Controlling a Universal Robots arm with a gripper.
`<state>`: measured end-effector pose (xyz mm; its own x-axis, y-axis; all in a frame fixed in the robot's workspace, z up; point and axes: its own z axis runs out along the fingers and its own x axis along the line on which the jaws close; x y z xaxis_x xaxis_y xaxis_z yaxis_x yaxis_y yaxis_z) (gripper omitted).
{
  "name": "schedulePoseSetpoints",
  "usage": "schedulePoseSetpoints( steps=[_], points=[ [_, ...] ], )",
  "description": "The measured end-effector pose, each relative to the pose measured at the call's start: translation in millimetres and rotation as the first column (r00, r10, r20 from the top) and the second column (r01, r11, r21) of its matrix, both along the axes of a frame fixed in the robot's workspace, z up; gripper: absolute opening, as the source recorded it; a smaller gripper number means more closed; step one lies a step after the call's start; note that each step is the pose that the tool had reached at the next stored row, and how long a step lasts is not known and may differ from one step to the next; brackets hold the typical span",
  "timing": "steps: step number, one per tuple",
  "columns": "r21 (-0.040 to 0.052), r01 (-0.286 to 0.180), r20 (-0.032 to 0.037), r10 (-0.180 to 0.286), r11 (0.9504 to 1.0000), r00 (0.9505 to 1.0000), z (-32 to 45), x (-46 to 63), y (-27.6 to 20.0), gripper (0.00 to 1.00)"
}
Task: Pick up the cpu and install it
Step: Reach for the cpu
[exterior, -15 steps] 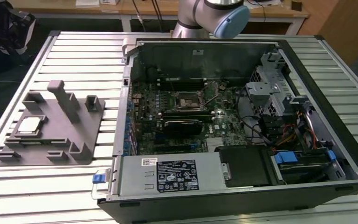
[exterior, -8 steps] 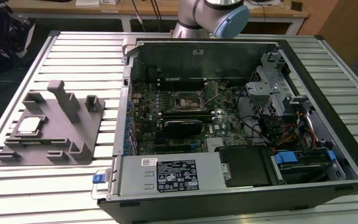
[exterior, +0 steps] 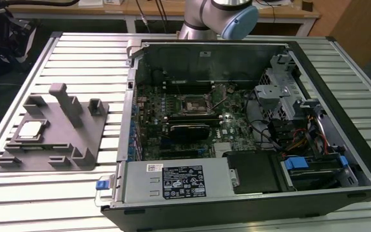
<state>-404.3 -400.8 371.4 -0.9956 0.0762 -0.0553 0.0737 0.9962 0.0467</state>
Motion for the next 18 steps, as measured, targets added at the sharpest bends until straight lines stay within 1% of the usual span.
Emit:
schedulePoseSetpoints(
  steps=[10,18],
  points=[
    [0.0001,0.0,0.0,0.0,1.0,1.0,-6.9,-3.4,-0.9,0.11],
    [0.0001,0.0,0.0,0.0,1.0,1.0,-14.8,-6.4,-1.7,0.11]
  ],
)
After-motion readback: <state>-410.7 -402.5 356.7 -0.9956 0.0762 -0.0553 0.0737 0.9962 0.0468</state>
